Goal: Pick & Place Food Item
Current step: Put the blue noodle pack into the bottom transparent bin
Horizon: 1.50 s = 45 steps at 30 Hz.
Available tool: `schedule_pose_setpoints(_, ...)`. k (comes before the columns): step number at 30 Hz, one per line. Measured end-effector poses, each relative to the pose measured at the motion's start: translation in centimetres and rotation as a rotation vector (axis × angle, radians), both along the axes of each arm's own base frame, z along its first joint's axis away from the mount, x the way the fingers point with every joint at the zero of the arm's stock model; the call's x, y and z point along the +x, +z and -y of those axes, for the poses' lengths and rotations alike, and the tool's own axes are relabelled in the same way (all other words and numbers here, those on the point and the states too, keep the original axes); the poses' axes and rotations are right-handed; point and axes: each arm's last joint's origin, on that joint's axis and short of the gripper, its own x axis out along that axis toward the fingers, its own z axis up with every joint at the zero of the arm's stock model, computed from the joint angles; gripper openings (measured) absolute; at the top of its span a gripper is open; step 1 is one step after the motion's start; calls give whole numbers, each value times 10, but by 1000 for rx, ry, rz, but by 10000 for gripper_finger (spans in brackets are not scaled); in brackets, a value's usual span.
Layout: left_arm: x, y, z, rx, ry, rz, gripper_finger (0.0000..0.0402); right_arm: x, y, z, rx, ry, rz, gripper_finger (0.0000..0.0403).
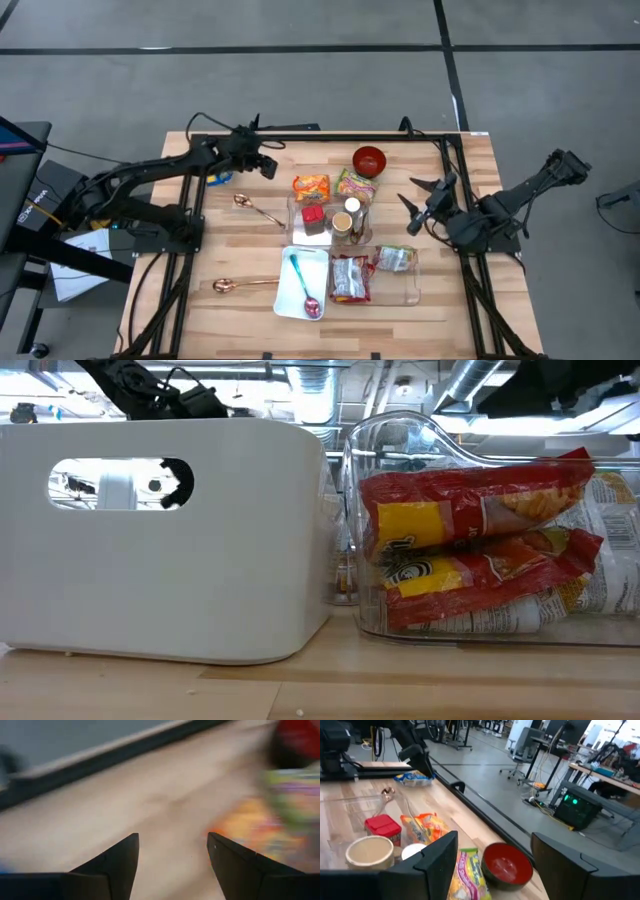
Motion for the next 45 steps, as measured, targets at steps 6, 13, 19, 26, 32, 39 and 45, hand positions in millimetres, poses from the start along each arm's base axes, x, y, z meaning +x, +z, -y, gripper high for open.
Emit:
schedule_pose_setpoints(6, -23, -10, -8, 49, 168, -269, 209, -3, -5, 2, 23, -15, -8, 244)
schedule_pose_setpoints(13, -25, -25, -18, 100, 249, -421, 211, -2, -4, 2, 26, -16, 0, 245)
schedule_pose_setpoints(19, -24, -48, -33, 156, 332, -590, 224, -1, -3, 1, 32, -15, 12, 245)
schedule_pose_setpoints(26, -26, -62, -49, 140, 351, -597, 236, -1, -2, 1, 28, -11, 14, 245)
schedule_pose_setpoints(32, -28, -67, -54, 124, 363, -595, 230, -1, -2, 1, 26, -11, 12, 245)
schedule_pose_setpoints(39, -28, -63, -55, 138, 370, -573, 197, -1, -3, 0, 36, 16, -6, 245)
schedule_pose_setpoints(45, -30, -65, -53, 120, 365, -597, 138, -1, -4, 0, 44, 33, -12, 245)
